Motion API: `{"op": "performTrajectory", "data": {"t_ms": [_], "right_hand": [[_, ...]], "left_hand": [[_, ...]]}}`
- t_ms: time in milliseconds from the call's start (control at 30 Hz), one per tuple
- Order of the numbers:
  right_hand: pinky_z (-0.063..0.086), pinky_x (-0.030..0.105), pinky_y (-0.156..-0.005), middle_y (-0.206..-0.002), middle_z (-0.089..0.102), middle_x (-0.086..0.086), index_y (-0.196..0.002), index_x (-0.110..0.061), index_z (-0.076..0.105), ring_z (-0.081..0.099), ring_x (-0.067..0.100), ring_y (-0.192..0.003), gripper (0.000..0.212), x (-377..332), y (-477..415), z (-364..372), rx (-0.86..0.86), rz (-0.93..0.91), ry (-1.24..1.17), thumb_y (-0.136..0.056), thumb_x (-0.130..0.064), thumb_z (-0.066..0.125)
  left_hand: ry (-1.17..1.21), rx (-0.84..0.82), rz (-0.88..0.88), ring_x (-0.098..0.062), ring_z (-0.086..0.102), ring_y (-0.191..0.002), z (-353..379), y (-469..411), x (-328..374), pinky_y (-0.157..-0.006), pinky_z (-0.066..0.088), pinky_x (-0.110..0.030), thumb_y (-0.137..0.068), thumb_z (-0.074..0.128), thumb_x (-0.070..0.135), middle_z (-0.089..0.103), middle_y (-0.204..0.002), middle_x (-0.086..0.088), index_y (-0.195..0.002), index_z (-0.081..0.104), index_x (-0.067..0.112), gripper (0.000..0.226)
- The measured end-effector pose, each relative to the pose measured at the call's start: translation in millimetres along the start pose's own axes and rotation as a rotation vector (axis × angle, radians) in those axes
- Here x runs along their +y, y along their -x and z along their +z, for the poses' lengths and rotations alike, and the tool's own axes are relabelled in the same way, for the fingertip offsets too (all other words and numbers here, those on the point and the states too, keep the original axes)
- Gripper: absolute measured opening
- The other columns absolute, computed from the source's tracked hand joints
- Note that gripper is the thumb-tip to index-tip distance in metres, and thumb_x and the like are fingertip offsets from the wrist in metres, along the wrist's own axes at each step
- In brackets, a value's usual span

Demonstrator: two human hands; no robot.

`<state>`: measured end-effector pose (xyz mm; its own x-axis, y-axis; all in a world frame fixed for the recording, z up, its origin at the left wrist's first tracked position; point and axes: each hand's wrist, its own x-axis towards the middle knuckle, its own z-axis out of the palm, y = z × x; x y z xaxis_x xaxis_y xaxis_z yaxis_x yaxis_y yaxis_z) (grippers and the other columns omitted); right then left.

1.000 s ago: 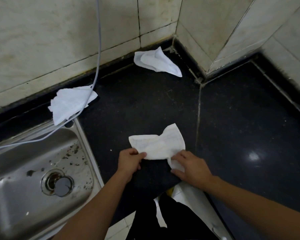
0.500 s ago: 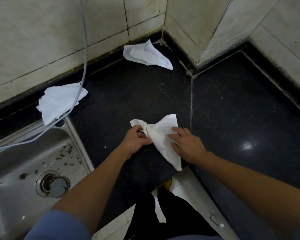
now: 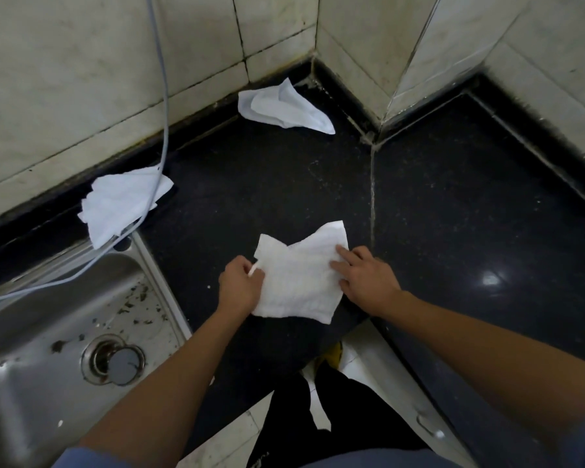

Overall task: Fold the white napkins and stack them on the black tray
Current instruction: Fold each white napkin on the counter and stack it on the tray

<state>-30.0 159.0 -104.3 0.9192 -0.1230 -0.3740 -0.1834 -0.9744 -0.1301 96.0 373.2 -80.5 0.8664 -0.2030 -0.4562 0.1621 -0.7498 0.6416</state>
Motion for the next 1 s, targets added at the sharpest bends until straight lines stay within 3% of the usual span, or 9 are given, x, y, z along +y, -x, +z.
{"op": "performTrajectory", "data": {"t_ms": [167,267,367,467,567,667,800,900,1000], "right_hand": [[0.047,0.037,-0.093,-0.151,0.035,-0.002,-0.135,-0.026,0.052,0.036,0.02,-0.13,0.04,0,-3,-11,0.02,0.073,-0.152,-0.096,-0.036,0.047],[0.048,0.037,-0.085,-0.127,0.054,0.004,-0.129,-0.023,0.053,0.055,0.025,-0.113,0.04,6,-23,-24,0.188,0.418,-0.448,-0.093,-0.039,0.054],[0.045,0.034,-0.075,-0.114,0.062,0.007,-0.13,-0.021,0.049,0.062,0.029,-0.101,0.046,1,-43,-33,0.073,0.592,-0.477,-0.089,-0.041,0.059],[0.042,0.03,-0.067,-0.105,0.064,0.005,-0.123,-0.022,0.051,0.062,0.024,-0.089,0.035,-10,-55,-32,0.03,0.497,-0.439,-0.09,-0.028,0.061],[0.041,0.029,-0.065,-0.094,0.064,0.001,-0.111,-0.023,0.053,0.062,0.022,-0.083,0.021,-6,-67,-35,0.187,0.493,-0.46,-0.091,-0.02,0.055],[0.043,0.03,-0.07,-0.108,0.059,0.001,-0.118,-0.022,0.053,0.06,0.021,-0.093,0.028,3,-63,-41,0.242,0.394,-0.435,-0.091,-0.021,0.057],[0.044,0.03,-0.074,-0.112,0.057,0.0,-0.116,-0.022,0.059,0.056,0.019,-0.1,0.03,-11,-25,-36,0.185,0.055,-0.269,-0.088,-0.032,0.061],[0.042,0.032,-0.068,-0.111,0.056,0.002,-0.113,-0.02,0.058,0.054,0.022,-0.103,0.03,-28,4,-11,-0.06,-0.129,-0.048,-0.085,-0.031,0.059],[0.035,0.032,-0.053,-0.09,0.062,0.007,-0.091,-0.012,0.061,0.061,0.029,-0.086,0.015,-25,13,3,-0.034,-0.134,0.03,-0.077,-0.017,0.062]], "left_hand": [[-0.415,-0.328,-0.184,-0.024,0.066,-0.065,-15,25,-38,-0.056,0.054,-0.033,-0.076,0.069,0.031,0.064,-0.082,-0.005,-0.089,0.05,0.017,0.027],[-0.527,-0.048,-0.013,-0.016,0.06,-0.075,-17,13,-26,-0.063,0.048,-0.031,-0.082,0.065,0.042,0.061,-0.088,0.0,-0.097,0.051,0.022,0.028],[-0.248,0.079,-0.059,-0.019,0.061,-0.085,-6,-16,-3,-0.072,0.05,-0.034,-0.086,0.062,0.044,0.064,-0.097,-0.003,-0.108,0.057,0.018,0.034],[0.063,0.043,-0.214,-0.023,0.059,-0.103,9,-41,13,-0.084,0.049,-0.033,-0.084,0.07,0.024,0.06,-0.114,-0.008,-0.117,0.056,0.012,0.038],[0.099,0.186,-0.093,-0.019,0.06,-0.093,13,-44,17,-0.075,0.044,-0.025,-0.085,0.063,0.003,0.061,-0.104,-0.006,-0.104,0.058,0.013,0.022],[0.138,0.269,-0.042,-0.018,0.059,-0.096,10,-39,9,-0.078,0.047,-0.026,-0.086,0.059,0.002,0.059,-0.106,-0.005,-0.11,0.055,0.016,0.028],[-0.038,0.267,0.128,-0.017,0.054,-0.104,5,-21,-9,-0.086,0.048,-0.03,-0.084,0.063,0.006,0.053,-0.116,-0.004,-0.112,0.056,0.017,0.031],[-0.23,0.079,0.301,-0.016,0.059,-0.084,9,4,-21,-0.076,0.053,-0.033,-0.086,0.061,0.01,0.061,-0.094,0.0,-0.093,0.064,0.014,0.009],[-0.456,-0.17,0.428,-0.018,0.057,-0.082,19,25,-39,-0.072,0.051,-0.037,-0.088,0.057,0.017,0.06,-0.09,-0.001,-0.088,0.065,0.012,0.01]]}}
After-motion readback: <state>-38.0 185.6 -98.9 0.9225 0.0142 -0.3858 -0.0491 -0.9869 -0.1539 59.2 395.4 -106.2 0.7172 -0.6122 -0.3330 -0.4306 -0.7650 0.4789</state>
